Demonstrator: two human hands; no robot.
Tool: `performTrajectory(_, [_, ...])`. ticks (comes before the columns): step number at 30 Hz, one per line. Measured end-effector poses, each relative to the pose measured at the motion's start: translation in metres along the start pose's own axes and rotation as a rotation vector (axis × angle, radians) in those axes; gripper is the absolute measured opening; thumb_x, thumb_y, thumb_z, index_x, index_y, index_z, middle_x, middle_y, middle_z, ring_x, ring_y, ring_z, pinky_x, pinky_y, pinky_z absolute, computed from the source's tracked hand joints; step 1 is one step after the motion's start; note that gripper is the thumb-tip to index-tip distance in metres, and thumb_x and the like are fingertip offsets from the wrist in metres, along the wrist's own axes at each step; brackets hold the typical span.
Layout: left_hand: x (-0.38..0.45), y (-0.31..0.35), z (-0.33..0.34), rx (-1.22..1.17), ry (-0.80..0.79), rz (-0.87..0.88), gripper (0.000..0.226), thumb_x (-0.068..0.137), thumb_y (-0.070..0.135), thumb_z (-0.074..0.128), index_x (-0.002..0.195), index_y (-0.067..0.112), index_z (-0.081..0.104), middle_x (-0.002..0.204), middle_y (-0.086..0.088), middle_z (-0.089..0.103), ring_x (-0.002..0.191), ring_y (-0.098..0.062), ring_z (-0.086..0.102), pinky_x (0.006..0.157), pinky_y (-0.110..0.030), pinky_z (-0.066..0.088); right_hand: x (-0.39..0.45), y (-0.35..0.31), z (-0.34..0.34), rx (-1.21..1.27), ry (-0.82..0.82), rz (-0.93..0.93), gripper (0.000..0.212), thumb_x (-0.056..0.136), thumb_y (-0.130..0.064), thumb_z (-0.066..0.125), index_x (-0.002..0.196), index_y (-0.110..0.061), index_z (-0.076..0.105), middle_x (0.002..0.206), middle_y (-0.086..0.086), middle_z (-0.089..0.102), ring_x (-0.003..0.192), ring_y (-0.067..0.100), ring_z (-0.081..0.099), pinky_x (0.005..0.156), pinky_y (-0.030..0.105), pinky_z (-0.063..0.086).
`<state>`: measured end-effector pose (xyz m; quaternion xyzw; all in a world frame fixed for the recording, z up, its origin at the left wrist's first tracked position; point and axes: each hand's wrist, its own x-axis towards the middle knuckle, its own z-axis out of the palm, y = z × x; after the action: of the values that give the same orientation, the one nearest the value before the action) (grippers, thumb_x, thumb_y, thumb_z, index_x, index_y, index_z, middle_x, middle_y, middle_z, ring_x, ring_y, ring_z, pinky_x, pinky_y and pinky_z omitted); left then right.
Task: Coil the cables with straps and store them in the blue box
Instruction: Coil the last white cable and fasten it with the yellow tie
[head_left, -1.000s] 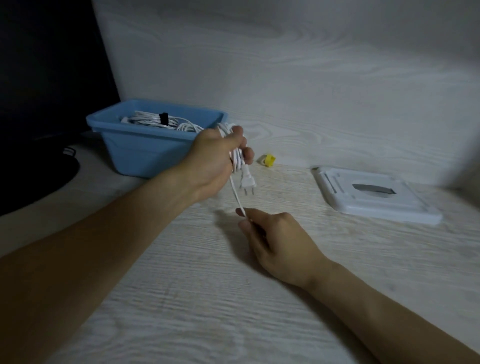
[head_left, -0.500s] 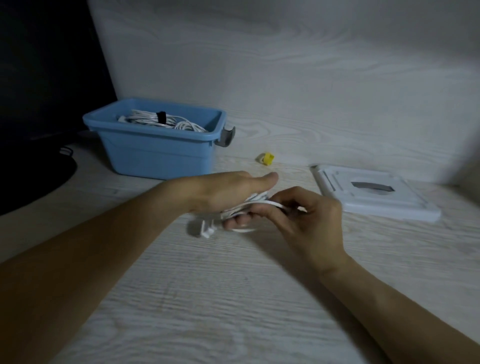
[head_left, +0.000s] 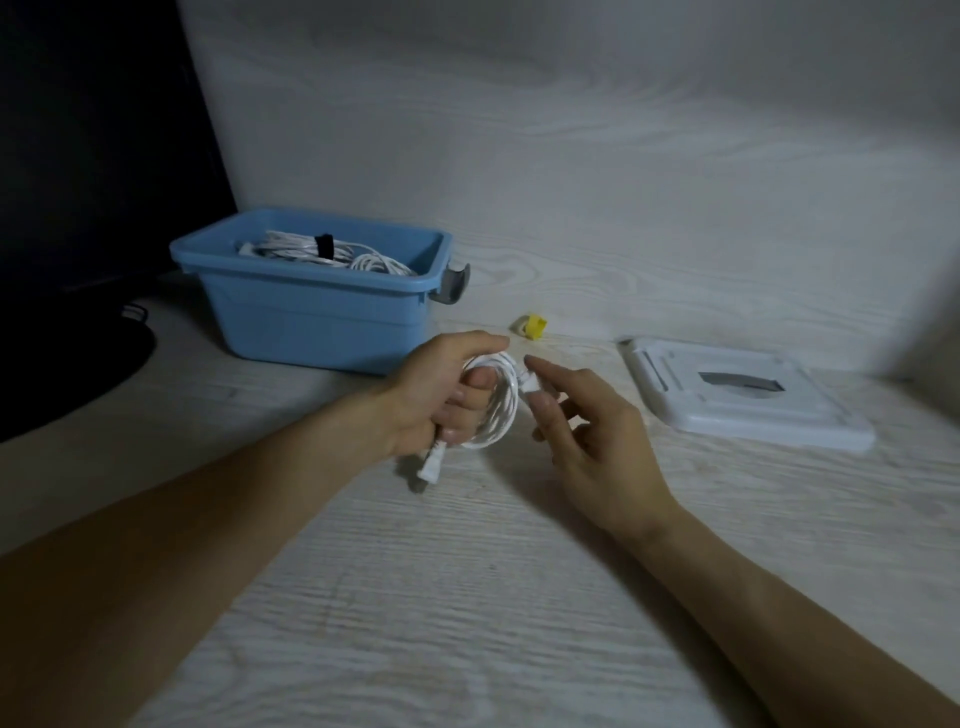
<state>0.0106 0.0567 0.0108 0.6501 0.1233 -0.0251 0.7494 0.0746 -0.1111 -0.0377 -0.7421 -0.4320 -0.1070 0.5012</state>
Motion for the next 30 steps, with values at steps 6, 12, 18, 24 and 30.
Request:
performTrajectory(6, [0.013, -0.015, -0.004, -0.263, 0.165, -0.011, 0.048, 0.095, 0.035, 0.044, 0.050, 0.024, 0.029, 0.037, 0.008, 0.020, 0.028, -0.008, 0.013, 0.034, -0.017, 0.011, 0.008, 0.015, -0.001, -0.113, 0.101, 0.194, 0.032, 0.093, -0.011, 0.060, 0.123, -0.020, 0.055, 0.119, -0.001, 0.053, 0.091, 0.000, 0.058, 0.072, 0.010, 0.048])
performTrajectory(12, [0.020, -0.021, -0.016, -0.375, 0.234, -0.004, 0.044, 0.092, 0.031, 0.048, 0.053, 0.023, 0.028, 0.039, 0.007, 0.019, 0.029, -0.009, 0.013, 0.033, -0.017, 0.012, 0.056, 0.045, 0.001, -0.352, -0.104, 0.364, 0.040, 0.090, -0.011, 0.063, 0.128, -0.016, 0.055, 0.127, 0.009, 0.051, 0.099, 0.017, 0.057, 0.083, 0.019, 0.041])
performTrajectory(18, [0.019, -0.026, -0.013, -0.344, 0.198, 0.010, 0.045, 0.093, 0.033, 0.047, 0.054, 0.023, 0.028, 0.039, 0.007, 0.020, 0.029, -0.009, 0.014, 0.033, -0.017, 0.014, 0.115, 0.076, 0.017, -0.615, -0.271, 0.340, 0.058, 0.095, -0.022, 0.057, 0.147, -0.036, 0.035, 0.146, 0.014, 0.033, 0.132, 0.036, 0.036, 0.110, 0.052, 0.033])
performTrajectory(24, [0.019, -0.029, -0.014, -0.360, 0.150, 0.031, 0.048, 0.096, 0.036, 0.044, 0.053, 0.022, 0.028, 0.039, 0.007, 0.019, 0.029, -0.009, 0.014, 0.035, -0.018, 0.014, 0.147, 0.096, 0.032, -0.775, -0.335, 0.393, 0.042, 0.097, -0.021, 0.049, 0.138, -0.031, 0.047, 0.139, 0.008, 0.040, 0.129, 0.034, 0.037, 0.107, 0.053, 0.032])
performTrajectory(30, [0.017, -0.031, -0.016, -0.358, 0.130, 0.056, 0.048, 0.097, 0.037, 0.044, 0.054, 0.022, 0.029, 0.040, 0.007, 0.020, 0.031, -0.009, 0.015, 0.035, -0.018, 0.016, 0.140, 0.097, 0.023, -0.422, -0.027, 0.363, 0.018, 0.095, -0.024, 0.061, 0.104, -0.010, 0.066, 0.097, 0.010, 0.068, 0.088, 0.025, 0.061, 0.075, 0.027, 0.041])
